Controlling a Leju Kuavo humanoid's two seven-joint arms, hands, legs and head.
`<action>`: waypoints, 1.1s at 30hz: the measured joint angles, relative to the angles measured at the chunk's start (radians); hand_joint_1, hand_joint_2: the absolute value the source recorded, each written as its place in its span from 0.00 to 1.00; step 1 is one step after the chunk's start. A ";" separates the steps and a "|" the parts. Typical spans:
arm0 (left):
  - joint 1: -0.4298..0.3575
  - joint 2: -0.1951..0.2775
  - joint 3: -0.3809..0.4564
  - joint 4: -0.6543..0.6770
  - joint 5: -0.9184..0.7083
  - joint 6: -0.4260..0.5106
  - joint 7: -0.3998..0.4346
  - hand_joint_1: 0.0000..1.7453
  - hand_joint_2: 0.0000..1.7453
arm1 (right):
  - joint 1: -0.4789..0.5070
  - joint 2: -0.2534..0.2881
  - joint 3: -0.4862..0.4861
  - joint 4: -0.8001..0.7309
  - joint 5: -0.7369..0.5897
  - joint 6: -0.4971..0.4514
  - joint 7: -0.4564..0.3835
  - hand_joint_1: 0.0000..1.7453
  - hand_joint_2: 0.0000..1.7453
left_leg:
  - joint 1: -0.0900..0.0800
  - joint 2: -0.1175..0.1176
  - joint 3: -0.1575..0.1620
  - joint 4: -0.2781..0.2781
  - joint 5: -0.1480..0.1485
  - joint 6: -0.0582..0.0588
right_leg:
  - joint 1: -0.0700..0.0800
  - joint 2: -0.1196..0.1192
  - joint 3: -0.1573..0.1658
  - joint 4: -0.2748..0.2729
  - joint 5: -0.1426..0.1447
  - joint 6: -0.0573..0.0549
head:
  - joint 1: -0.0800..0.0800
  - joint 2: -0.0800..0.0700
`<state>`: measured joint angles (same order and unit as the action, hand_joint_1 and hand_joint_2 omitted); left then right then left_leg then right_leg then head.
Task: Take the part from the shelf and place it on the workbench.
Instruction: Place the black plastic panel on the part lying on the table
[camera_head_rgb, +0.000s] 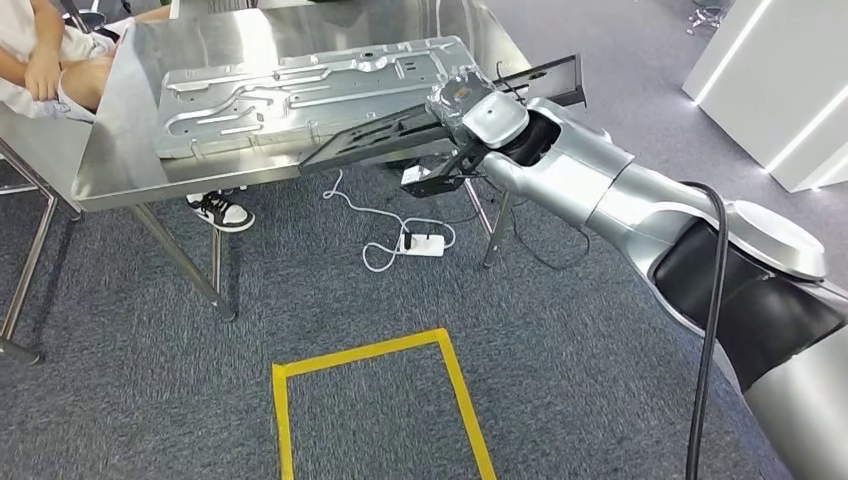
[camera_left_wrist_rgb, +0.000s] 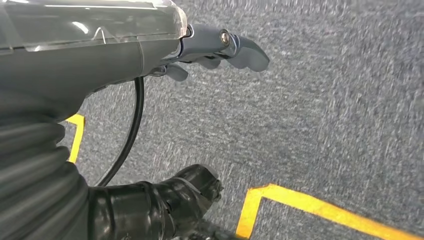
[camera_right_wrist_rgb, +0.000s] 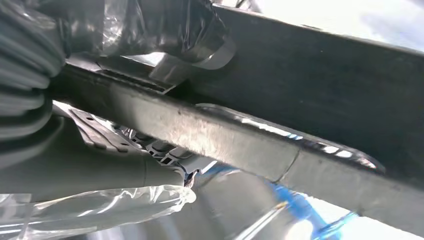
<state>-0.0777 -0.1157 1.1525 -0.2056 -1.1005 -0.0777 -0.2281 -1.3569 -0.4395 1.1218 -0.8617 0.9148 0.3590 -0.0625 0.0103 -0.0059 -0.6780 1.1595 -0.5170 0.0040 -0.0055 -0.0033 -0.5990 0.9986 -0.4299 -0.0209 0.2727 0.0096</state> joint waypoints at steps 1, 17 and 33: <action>0.000 0.001 0.001 0.000 -0.001 0.000 0.000 0.00 1.00 | 0.008 -0.001 0.000 -0.009 0.019 -0.030 0.016 1.00 1.00 | 0.002 0.000 -0.030 0.066 -0.029 -0.004 | 0.000 0.000 0.000 0.001 0.000 -0.002 | 0.000 0.000; -0.003 0.000 0.021 0.001 -0.010 0.001 -0.003 0.00 1.00 | 0.151 0.003 -0.136 -0.134 0.224 -0.156 0.087 1.00 1.00 | 0.009 -0.003 0.052 -0.123 0.080 0.028 | -0.002 0.004 -0.125 0.277 -0.144 0.054 | 0.000 0.000; -0.001 -0.003 0.025 0.002 -0.021 0.001 -0.008 0.00 1.00 | 0.222 -0.025 -0.306 -0.207 0.287 -0.117 0.036 1.00 1.00 | 0.006 0.001 -0.058 0.123 -0.046 -0.012 | 0.002 -0.003 0.002 -0.002 0.000 -0.003 | -0.001 0.000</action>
<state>-0.0785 -0.1184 1.1776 -0.2037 -1.1216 -0.0764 -0.2357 -1.1345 -0.4644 0.8163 -1.0684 1.2016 0.2421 -0.0266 0.0164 -0.0053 -0.7363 1.2824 -0.5633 -0.0076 -0.0040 -0.0058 -0.5967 0.9965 -0.4297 -0.0238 0.2712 0.0095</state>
